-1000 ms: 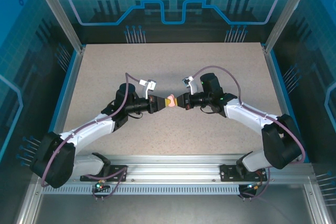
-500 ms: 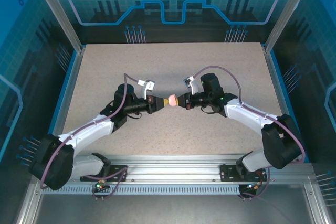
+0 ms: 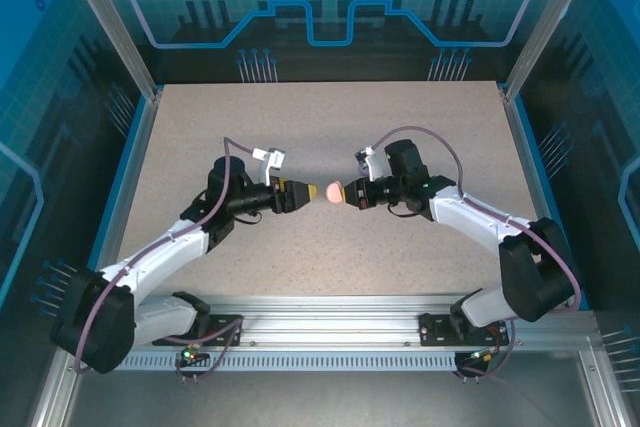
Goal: Insert the wireless bluetooth earbuds into the charging case
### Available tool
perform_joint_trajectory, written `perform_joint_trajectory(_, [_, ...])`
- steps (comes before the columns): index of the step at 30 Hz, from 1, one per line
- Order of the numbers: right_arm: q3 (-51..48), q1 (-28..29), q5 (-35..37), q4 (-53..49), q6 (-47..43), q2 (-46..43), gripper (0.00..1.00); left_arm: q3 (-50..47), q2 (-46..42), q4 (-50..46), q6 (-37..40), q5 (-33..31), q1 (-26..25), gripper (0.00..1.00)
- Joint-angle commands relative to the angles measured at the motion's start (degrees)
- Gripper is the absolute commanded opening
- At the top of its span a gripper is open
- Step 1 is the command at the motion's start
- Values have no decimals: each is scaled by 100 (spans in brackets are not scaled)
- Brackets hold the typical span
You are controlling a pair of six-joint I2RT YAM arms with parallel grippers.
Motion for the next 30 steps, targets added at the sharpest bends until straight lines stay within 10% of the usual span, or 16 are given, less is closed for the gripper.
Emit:
perform_joint_trajectory(1, [381,14,-141,-729,-678,-255,0,544,-34,-773,537,379,104,87])
perform_joint_trajectory(11, [1224,115,-193,-2457,-2166,-363,0,1648,722,-2291,1421,1750,119,85])
perform_joint_trajectory(30, [2081,655,453,-3401,-2897,149,0,3016,1770,-4609,2873,2208,-21,62])
